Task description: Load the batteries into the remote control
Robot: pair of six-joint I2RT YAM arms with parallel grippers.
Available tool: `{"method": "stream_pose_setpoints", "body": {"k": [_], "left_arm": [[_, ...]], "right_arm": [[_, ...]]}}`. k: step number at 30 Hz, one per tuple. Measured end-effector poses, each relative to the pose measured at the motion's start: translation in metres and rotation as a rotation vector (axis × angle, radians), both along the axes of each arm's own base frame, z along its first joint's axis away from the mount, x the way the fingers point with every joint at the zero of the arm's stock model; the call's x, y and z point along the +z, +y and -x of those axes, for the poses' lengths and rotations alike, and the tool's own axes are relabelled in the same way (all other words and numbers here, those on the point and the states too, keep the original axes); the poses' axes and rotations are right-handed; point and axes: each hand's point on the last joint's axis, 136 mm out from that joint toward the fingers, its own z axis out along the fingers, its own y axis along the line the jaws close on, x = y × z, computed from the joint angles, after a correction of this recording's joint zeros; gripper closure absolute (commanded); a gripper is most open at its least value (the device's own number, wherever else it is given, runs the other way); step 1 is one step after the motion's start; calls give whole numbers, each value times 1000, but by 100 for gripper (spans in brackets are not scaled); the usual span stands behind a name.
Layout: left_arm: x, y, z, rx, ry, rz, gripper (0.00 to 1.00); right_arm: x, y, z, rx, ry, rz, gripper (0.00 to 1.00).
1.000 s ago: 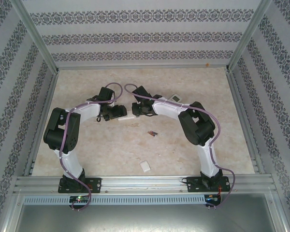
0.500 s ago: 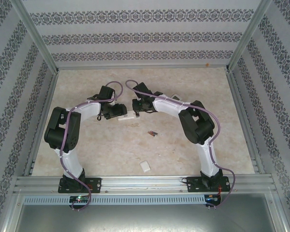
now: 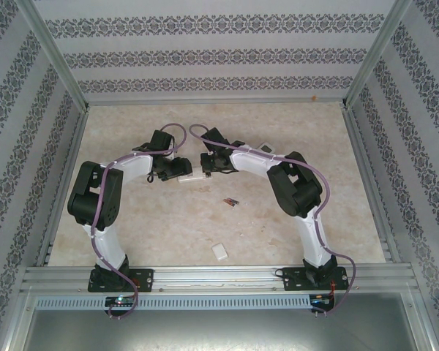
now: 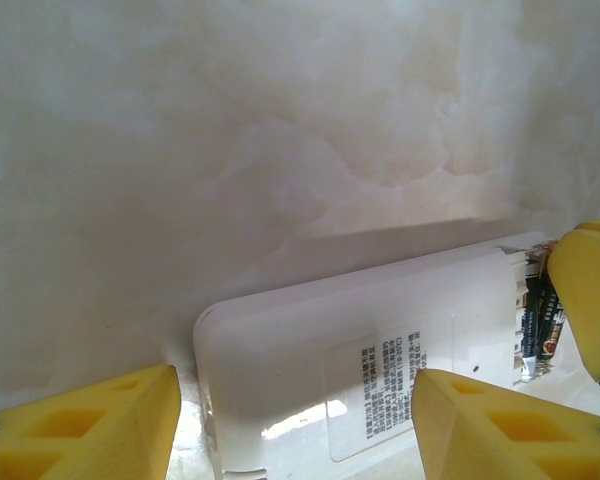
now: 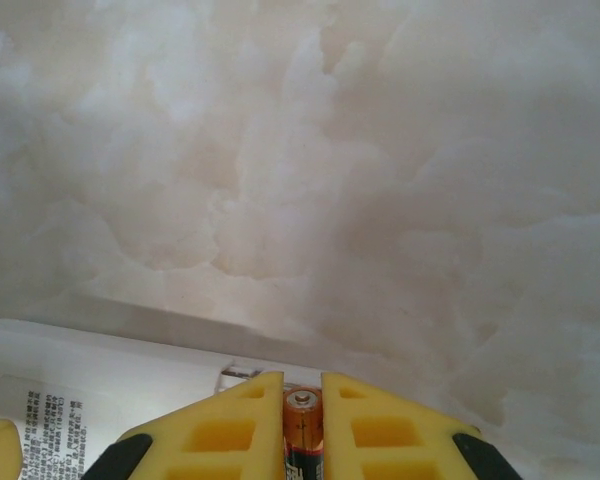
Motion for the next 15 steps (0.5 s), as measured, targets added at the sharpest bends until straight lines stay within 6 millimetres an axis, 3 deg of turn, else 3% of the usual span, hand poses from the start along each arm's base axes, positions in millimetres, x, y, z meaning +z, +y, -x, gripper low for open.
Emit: {"method": "stream_pose_setpoints", "body": {"k": [15], "left_arm": [[-3,-4,1,19,-2,36,38]], "right_arm": [[-4,-4,18,-26,-96,19,78]]}}
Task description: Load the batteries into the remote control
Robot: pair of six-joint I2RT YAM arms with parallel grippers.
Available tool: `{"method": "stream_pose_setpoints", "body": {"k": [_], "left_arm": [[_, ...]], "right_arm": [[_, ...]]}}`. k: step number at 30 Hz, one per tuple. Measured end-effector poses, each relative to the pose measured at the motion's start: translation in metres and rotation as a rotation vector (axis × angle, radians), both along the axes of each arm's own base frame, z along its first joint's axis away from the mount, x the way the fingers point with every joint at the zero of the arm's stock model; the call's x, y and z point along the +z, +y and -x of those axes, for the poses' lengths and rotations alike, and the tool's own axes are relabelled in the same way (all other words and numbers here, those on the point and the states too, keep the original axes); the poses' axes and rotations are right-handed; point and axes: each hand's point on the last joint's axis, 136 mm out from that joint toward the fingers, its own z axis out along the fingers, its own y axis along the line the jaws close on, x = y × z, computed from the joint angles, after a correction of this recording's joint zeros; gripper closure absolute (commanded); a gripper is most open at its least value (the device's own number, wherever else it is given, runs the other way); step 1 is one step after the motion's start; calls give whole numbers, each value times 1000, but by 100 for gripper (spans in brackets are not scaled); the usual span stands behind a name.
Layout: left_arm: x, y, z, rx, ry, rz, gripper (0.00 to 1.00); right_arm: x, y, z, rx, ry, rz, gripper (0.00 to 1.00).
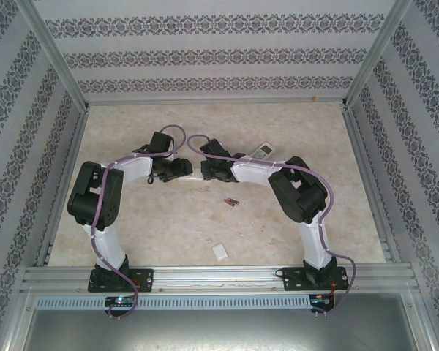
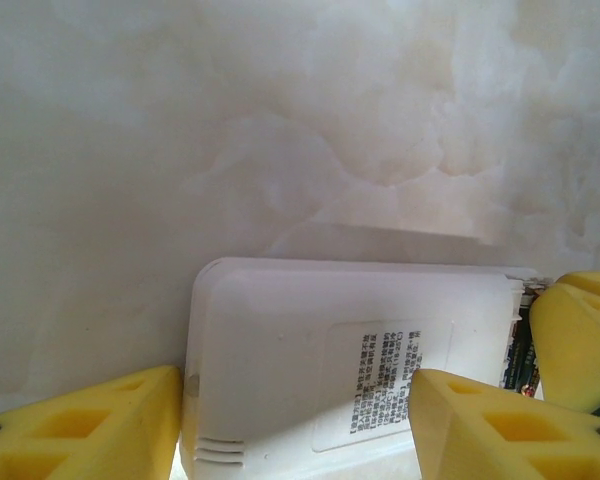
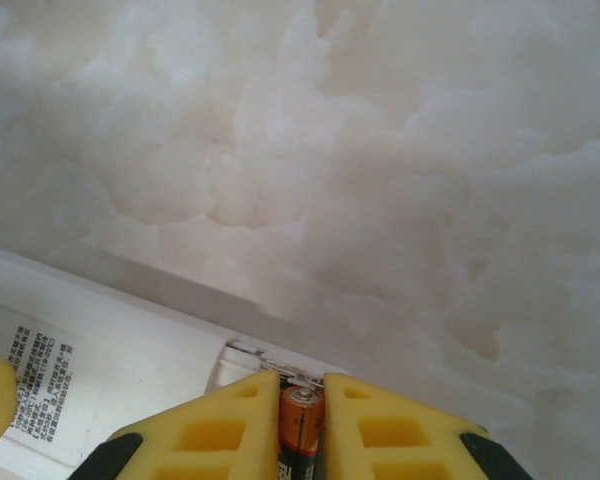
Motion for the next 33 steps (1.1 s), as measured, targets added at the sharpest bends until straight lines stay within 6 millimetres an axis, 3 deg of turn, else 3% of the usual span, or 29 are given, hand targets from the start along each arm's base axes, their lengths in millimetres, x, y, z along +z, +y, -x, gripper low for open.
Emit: {"method": "stream_pose_setpoints", "body": {"k": [6,11,17,33], "left_arm": [[0,0,0,1,0,3,38],[1,0,0,1,0,3,38],[1,0,0,1,0,3,38],[0,0,0,1,0,3,38]], "right_arm": [[2,-8,5,0,44,14,72],[19,-13,2,4,52,7,66],[38,-13,0,11,30,-19,77],[13,-9,8,31,95,-11,81]]}}
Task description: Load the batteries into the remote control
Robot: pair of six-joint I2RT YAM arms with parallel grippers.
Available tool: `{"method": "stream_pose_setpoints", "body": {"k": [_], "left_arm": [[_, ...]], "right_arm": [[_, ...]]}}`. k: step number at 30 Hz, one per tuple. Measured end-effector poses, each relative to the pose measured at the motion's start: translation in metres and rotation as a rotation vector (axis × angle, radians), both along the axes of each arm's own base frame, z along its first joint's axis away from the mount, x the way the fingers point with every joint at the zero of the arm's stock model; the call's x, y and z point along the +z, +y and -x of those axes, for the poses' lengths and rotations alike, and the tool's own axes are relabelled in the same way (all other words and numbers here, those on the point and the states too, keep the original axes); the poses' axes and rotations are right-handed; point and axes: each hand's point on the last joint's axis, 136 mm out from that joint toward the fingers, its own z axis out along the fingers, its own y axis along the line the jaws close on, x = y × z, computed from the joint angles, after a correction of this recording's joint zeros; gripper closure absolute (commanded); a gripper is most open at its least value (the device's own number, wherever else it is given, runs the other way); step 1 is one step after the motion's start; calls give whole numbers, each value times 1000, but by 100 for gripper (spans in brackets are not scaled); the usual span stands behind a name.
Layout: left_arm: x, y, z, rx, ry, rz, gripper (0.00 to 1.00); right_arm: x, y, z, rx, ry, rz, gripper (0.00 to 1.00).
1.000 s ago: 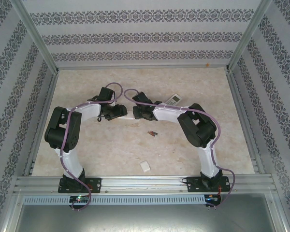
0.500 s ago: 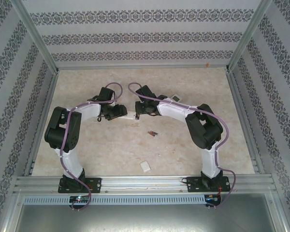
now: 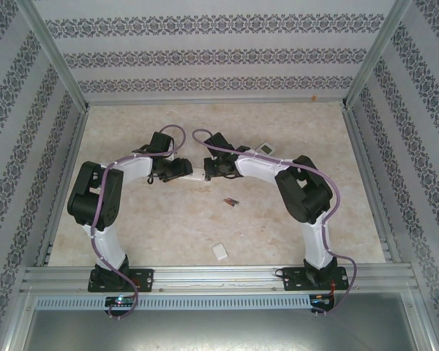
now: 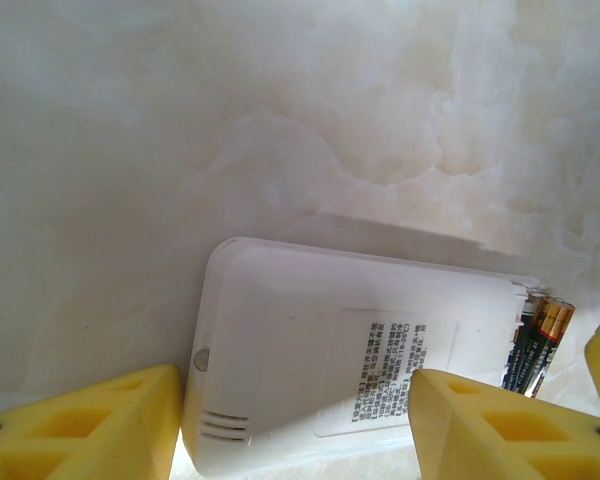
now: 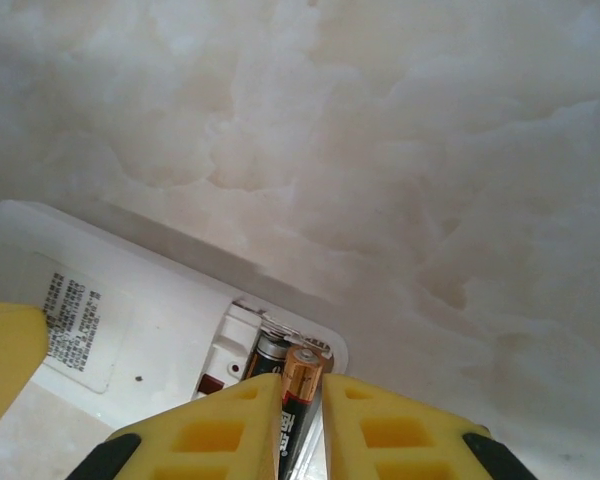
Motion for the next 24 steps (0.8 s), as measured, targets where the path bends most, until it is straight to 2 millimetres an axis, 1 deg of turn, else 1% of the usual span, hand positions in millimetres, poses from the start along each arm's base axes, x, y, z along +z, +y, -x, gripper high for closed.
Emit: {"method": "stream_pose_setpoints", "body": {"k": [5,15,24], "left_arm": [[0,0,0,0,0,0,38],[0,0,0,0,0,0,38],[0,0,0,0,0,0,38]], "right_arm": [[-7,1,2,4,15,10,81],[-9,5,4,11,14,14,85],[-12,6,7,-26,7,23,87]]}}
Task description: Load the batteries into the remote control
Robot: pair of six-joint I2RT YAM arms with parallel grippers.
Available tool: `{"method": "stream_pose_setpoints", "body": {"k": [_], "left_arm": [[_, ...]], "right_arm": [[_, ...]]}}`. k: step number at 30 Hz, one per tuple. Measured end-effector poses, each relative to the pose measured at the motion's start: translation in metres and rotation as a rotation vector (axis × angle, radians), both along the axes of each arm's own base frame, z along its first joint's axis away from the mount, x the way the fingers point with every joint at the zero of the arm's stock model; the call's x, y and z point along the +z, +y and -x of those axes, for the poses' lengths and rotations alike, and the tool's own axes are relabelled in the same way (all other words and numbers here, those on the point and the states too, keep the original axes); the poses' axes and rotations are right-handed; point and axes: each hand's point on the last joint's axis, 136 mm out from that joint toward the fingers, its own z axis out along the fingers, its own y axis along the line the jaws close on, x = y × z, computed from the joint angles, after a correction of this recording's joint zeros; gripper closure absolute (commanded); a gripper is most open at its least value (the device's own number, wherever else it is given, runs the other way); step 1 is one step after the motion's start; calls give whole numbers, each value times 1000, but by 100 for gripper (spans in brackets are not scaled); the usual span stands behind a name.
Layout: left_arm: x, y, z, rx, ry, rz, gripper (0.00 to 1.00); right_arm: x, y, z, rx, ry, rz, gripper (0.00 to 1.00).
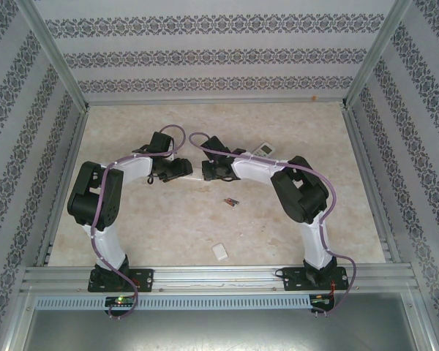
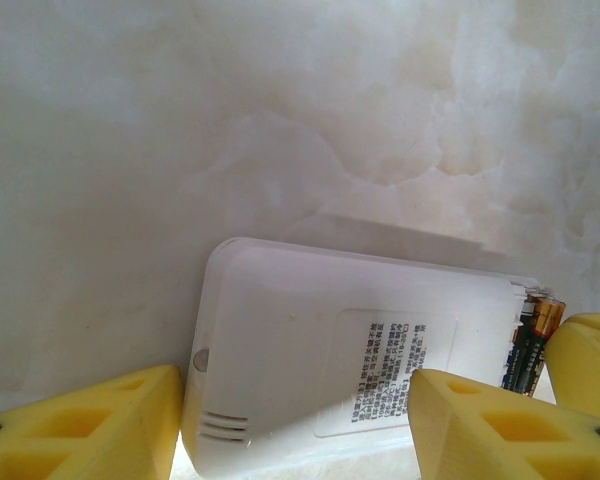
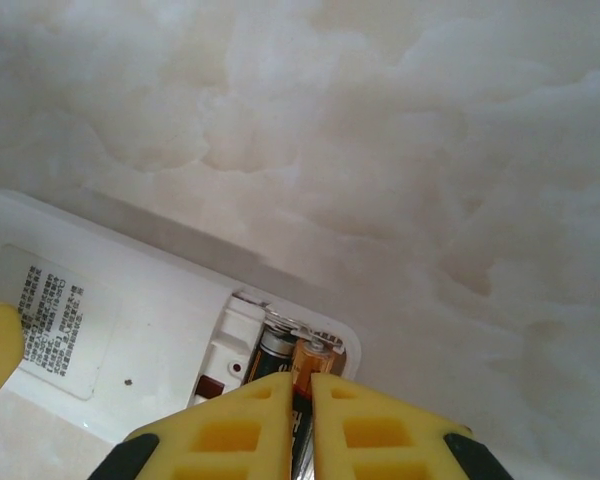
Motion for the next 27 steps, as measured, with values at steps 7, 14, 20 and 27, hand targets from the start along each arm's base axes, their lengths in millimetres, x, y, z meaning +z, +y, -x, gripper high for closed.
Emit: {"method": "stream_pose_setpoints", "body": {"k": [7,14,20,27], "left_arm": [[0,0,0,0,0,0,38],[0,1,3,0,-3,1,37],[3,1,6,0,-8,2,27],[11,5,6,9,-31,-10,17]], "right_arm": [[-4,-1,4,-77,0,-46,86],[-1,0,5,-101,31,-87,86],[12,7,13,-23,79,-70,73],[57,4,3,28,1,-87,71]]}}
